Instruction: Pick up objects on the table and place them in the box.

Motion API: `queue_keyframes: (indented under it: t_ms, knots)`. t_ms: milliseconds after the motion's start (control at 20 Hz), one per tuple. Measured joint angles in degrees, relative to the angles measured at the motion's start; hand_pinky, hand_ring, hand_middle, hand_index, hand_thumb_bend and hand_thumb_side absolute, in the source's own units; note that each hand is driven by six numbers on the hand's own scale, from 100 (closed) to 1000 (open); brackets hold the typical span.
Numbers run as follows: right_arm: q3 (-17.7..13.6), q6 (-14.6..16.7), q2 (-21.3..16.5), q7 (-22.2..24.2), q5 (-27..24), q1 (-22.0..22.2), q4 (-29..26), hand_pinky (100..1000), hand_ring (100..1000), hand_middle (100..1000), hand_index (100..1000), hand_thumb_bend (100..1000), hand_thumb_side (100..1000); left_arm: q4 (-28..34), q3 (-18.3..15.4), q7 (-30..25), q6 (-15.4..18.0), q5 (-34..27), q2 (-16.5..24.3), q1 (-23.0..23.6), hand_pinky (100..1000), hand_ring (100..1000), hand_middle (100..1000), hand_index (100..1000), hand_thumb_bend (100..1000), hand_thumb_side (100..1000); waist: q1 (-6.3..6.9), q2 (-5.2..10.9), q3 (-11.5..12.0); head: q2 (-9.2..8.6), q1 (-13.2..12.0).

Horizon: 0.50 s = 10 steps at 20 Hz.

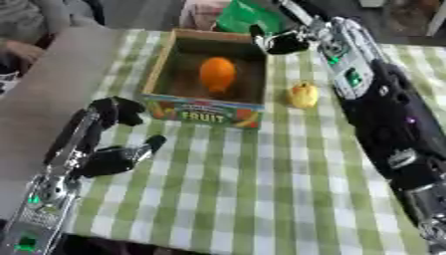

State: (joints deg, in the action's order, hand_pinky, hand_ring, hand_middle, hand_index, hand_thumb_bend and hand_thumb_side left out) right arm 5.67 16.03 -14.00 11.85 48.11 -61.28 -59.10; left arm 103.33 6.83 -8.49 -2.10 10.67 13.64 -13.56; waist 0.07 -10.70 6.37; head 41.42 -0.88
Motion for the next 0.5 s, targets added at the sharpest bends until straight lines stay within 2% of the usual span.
queue_keyframes:
  t_ms: [200, 500]
  knots:
    - [-1.38, -1.05, -3.4, 0.18, -1.77, 1.53, -0.39, 802, 855, 835, 951, 123, 100, -0.03, -0.31, 0.22, -0.12, 0.2, 0.02, 0.34, 679, 607, 471, 648, 560, 164, 0.15, 0.14, -0.97, 0.33, -0.6]
    - [-3.96, -3.05, -6.44, -0.85, -3.02, 3.78, 0.45, 805, 858, 833, 953, 111, 100, -0.3, -0.38, 0.38, -0.05, 0.34, 0.03, 0.51, 679, 608, 471, 649, 561, 164, 0.31, 0.25, -1.76, 0.35, -1.06]
